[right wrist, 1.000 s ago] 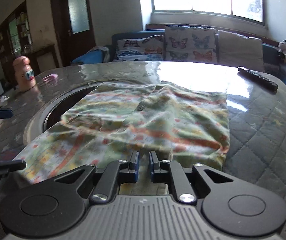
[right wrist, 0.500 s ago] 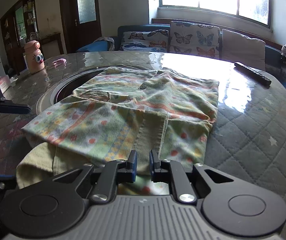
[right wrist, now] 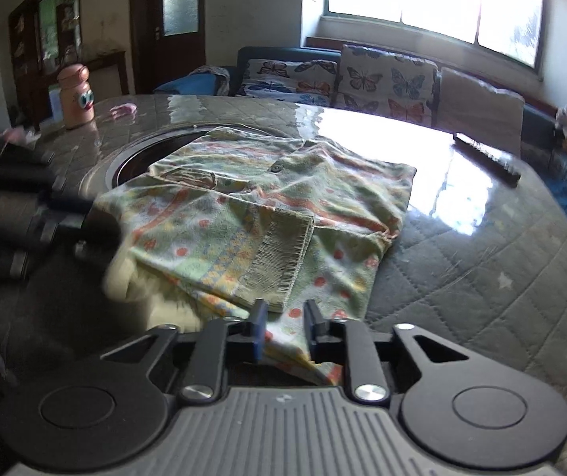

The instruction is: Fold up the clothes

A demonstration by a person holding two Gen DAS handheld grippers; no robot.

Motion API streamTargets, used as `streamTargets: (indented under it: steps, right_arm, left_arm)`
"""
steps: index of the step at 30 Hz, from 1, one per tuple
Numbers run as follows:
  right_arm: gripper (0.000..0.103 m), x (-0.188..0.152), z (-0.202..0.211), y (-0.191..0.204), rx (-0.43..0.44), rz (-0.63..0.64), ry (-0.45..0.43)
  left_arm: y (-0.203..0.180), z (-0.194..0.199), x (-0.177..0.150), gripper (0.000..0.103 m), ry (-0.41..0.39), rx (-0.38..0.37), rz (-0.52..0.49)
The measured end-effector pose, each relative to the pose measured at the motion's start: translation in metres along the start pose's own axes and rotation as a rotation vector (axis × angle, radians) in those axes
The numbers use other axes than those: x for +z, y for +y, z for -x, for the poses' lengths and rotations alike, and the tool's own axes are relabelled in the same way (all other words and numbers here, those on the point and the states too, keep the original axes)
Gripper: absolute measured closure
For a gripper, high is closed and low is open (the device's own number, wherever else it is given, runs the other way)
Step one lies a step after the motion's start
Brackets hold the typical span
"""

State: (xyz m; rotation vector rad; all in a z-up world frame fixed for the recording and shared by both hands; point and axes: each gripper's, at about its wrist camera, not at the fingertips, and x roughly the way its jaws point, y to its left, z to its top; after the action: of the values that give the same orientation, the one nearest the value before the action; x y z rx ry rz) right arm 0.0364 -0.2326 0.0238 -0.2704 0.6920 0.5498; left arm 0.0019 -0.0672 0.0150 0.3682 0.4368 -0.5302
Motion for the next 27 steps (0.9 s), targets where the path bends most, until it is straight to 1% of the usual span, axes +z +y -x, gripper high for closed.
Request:
streamTargets:
  steps: [1, 3, 5, 8, 12, 15, 16, 17, 18, 19, 20, 22, 27]
  right_arm:
    - [0.068, -0.001, 0.002, 0.002, 0.004, 0.018, -0.001]
    - [0.067, -0.003, 0.006, 0.005, 0.019, 0.054, 0.000]
    - [0.059, -0.004, 0.006, 0.010, 0.033, 0.089, -0.007]
    - [0.057, -0.001, -0.003, 0.018, 0.050, 0.125, -0.028]
    - [0.057, 0.006, -0.020, 0.026, 0.071, 0.151, -0.046]
    - [0.068, 0.013, -0.033, 0.028, 0.098, 0.136, -0.036]
    - [0.078, 0.015, -0.036, 0.027, 0.106, 0.124, -0.030]
    - [0.082, 0.018, -0.038, 0.026, 0.115, 0.109, -0.025]
    - [0.084, 0.021, -0.040, 0.025, 0.123, 0.094, -0.020]
    - [0.087, 0.025, -0.041, 0.022, 0.132, 0.077, -0.019]
    - [0.089, 0.028, -0.041, 0.020, 0.141, 0.059, -0.019]
    - [0.092, 0.035, -0.040, 0.014, 0.158, 0.021, -0.021]
    - [0.093, 0.049, -0.040, 0.007, 0.171, -0.021, -0.050]
  left_arm:
    - [0.006, -0.002, 0.003, 0.092, -0.001, 0.006, 0.026]
    - [0.016, -0.007, 0.009, 0.093, 0.000, 0.019, 0.071]
    - [0.025, -0.012, 0.013, 0.093, 0.002, 0.027, 0.106]
    - [0.035, -0.021, 0.017, 0.093, 0.014, 0.030, 0.142]
    - [0.043, -0.025, 0.017, 0.093, 0.027, 0.023, 0.166]
    - [0.046, -0.024, 0.014, 0.093, 0.039, 0.028, 0.175]
    - [0.047, -0.023, 0.012, 0.090, 0.043, 0.030, 0.181]
    - [0.049, -0.021, 0.011, 0.090, 0.046, 0.033, 0.186]
    - [0.050, -0.017, 0.009, 0.088, 0.048, 0.039, 0.191]
    - [0.051, -0.013, 0.006, 0.082, 0.047, 0.042, 0.193]
    - [0.051, -0.007, 0.003, 0.077, 0.043, 0.048, 0.189]
    - [0.049, 0.005, -0.004, 0.061, 0.041, 0.061, 0.178]
    - [0.040, 0.028, -0.027, 0.050, 0.063, 0.098, 0.125]
